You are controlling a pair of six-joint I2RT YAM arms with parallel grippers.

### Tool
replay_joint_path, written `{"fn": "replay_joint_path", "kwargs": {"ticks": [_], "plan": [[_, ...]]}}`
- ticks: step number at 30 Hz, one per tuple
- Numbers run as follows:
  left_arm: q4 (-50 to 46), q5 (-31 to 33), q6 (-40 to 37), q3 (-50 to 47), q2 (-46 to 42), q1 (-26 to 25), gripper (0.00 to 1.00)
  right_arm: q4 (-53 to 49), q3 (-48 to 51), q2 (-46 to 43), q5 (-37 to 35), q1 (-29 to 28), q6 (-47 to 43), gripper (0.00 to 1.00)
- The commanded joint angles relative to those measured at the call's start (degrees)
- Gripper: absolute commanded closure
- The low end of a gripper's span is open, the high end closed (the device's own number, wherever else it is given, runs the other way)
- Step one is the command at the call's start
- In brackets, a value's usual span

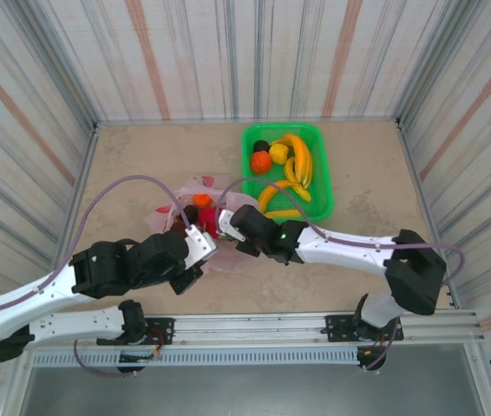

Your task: Place the fake fruits into the plastic bag and tie a complex knot

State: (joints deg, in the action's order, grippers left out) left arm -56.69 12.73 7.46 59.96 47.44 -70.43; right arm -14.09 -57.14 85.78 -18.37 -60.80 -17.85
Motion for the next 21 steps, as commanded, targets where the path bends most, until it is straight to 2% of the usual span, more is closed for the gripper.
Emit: {"fn": "replay_joint_path", "kwargs": {"ticks": [1,7,11,16,21], "plan": [[1.0,1.4,-0.8,0.7,-0.8,0.4,0.99,-0.2,2.1,-5.5,15.6,2.7,5.7,1.0],[1.2,1.7,-2.5,4.6,-1.5,1.1,1.0,9.5,6.6,-16.2,40.7,11.5,17.1,1.0],[-0.1,-1.5,-6.3,10.8,-1.9,6.1,1.0,20.3,8.8,-21.8,52.6,17.0,25.7,1.0],[-2.5,-12.6,-13.4,21.5,0.9,16.8,1.0,32.5,7.3,-23.3,60.0,21.3,36.6,1.0],[-5.6,-24.4,-19.0,32.1,6.7,26.3,1.0,42.3,4.2,-24.1,61.0,22.9,44.5,1.0]]}}
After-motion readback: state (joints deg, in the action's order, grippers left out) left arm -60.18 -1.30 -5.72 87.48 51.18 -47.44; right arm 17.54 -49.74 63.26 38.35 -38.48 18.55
